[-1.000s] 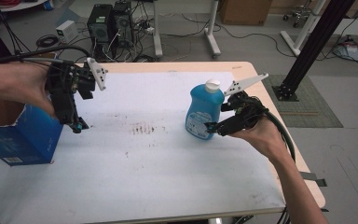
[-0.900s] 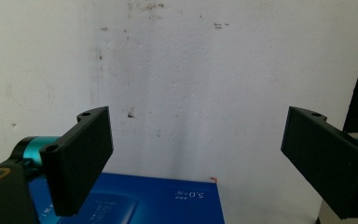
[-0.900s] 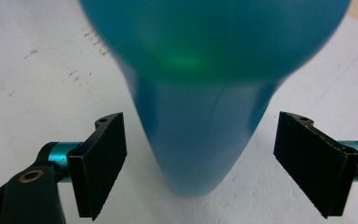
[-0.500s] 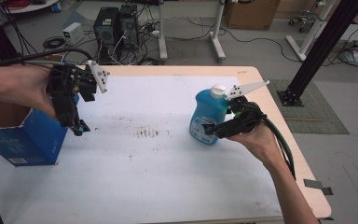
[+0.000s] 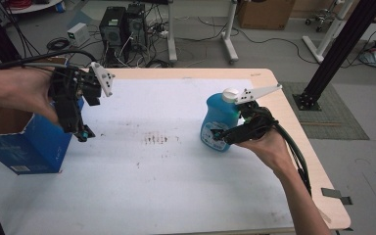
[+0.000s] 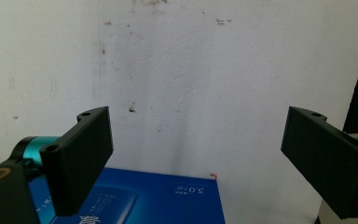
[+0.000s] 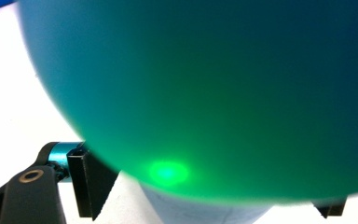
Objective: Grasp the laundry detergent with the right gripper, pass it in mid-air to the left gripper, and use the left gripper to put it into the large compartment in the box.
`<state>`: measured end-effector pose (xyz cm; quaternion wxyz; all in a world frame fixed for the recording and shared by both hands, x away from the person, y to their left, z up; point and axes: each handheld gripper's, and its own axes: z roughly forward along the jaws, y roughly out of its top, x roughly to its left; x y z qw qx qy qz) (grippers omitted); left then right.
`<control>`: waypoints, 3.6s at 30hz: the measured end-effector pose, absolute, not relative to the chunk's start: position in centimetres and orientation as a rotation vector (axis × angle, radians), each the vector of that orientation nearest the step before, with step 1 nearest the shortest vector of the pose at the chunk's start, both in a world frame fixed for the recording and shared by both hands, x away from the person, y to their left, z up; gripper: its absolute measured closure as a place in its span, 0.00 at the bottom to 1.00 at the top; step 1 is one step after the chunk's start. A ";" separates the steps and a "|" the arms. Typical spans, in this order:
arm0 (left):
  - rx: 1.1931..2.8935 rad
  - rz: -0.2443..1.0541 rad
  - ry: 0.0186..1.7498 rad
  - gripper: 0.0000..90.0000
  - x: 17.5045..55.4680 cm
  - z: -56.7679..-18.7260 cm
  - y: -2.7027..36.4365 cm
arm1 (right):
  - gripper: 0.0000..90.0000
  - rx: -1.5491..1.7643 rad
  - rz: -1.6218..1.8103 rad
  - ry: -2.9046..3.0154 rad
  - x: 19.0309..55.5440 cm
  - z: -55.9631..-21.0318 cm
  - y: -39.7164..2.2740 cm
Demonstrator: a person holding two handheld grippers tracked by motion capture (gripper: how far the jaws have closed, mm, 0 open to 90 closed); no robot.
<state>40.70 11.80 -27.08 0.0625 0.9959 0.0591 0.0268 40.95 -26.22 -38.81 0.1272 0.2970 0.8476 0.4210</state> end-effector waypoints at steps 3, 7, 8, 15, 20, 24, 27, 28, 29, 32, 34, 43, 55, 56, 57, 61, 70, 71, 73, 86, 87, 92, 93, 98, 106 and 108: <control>3.009 0.082 0.178 0.10 40.7 -27.0 11.8 | 0.18 0.860 1.244 2.463 41.0 -38.9 -26.2; 3.005 0.084 0.186 0.10 40.7 -27.0 11.9 | 0.18 0.864 1.250 2.458 41.0 -38.9 -26.2; 3.005 0.086 0.188 0.10 40.7 -27.0 12.0 | 0.18 0.859 1.251 2.456 41.0 -38.9 -26.2; 2.998 0.092 0.193 0.10 40.6 -26.9 12.0 | 0.21 0.865 1.259 2.448 41.0 -38.9 -26.2; 3.000 0.099 0.189 0.10 40.5 -26.8 12.1 | 0.22 0.864 1.262 2.439 41.0 -39.0 -26.1; 2.993 0.101 0.194 0.10 40.5 -26.8 12.2 | 0.27 0.861 1.274 2.434 40.9 -39.0 -26.2; 2.994 0.099 0.190 0.10 40.5 -26.8 12.1 | 0.27 0.858 1.278 2.419 40.9 -39.0 -26.2; 2.991 0.101 0.194 0.10 40.5 -26.8 12.2 | 0.28 0.856 1.280 2.423 40.9 -39.0 -26.1; 2.990 0.102 0.195 0.10 40.5 -26.8 12.2 | 0.30 0.850 1.275 2.426 40.8 -39.0 -26.1; 2.992 0.101 0.191 0.10 40.5 -26.8 12.1 | 0.33 0.847 1.284 2.424 40.7 -38.9 -26.1; 2.990 0.102 0.192 0.10 40.5 -26.8 12.1 | 0.33 0.846 1.295 2.420 40.7 -38.9 -26.2; 2.988 0.105 0.189 0.10 40.4 -26.7 12.1 | 0.37 0.841 1.308 2.411 40.7 -38.9 -26.2; 2.990 0.115 0.186 0.10 40.4 -26.7 12.1 | 0.41 0.849 1.311 2.403 40.7 -38.9 -26.0; 2.989 0.117 0.186 0.10 40.4 -26.7 12.1 | 0.41 0.848 1.310 2.403 40.7 -38.9 -26.0; 2.987 0.119 0.188 0.10 40.4 -26.7 12.1 | 0.42 0.848 1.308 2.402 40.7 -38.9 -26.0; 2.991 0.120 0.183 0.10 40.4 -26.7 12.1 | 0.46 0.845 1.304 2.393 40.7 -38.9 -26.0; 2.981 0.117 0.194 0.10 40.2 -26.6 12.2 | 0.51 0.827 1.297 2.382 40.6 -38.9 -26.1; 2.981 0.117 0.194 0.10 40.2 -26.6 12.2 | 0.51 0.827 1.297 2.382 40.6 -38.9 -26.1; 2.974 0.115 0.193 0.10 40.2 -26.5 12.2 | 0.52 0.827 1.296 2.379 40.5 -38.9 -26.0; 2.928 0.087 0.188 0.10 40.7 -24.8 11.3 | 0.52 0.575 1.413 2.525 39.3 -36.8 -24.0; 2.920 0.084 0.187 0.10 40.7 -24.5 11.1 | 0.52 0.531 1.412 2.544 39.1 -36.4 -23.5; 2.878 0.069 0.183 0.10 40.8 -23.4 10.4 | 0.52 0.387 1.413 2.606 38.9 -35.0 -21.6; 2.873 0.069 0.177 0.10 40.8 -23.2 10.2 | 0.52 0.332 1.423 2.633 38.9 -34.5 -20.8; 2.832 0.047 0.175 0.10 40.5 -22.3 9.3 | 0.51 0.242 1.464 2.673 39.2 -33.9 -18.8; 2.808 0.031 0.188 0.10 40.3 -21.4 7.6 | 0.51 0.112 1.447 2.737 39.6 -33.7 -15.5; 2.808 0.029 0.193 0.10 40.3 -21.4 7.4 | 0.51 0.111 1.450 2.743 39.7 -33.7 -15.2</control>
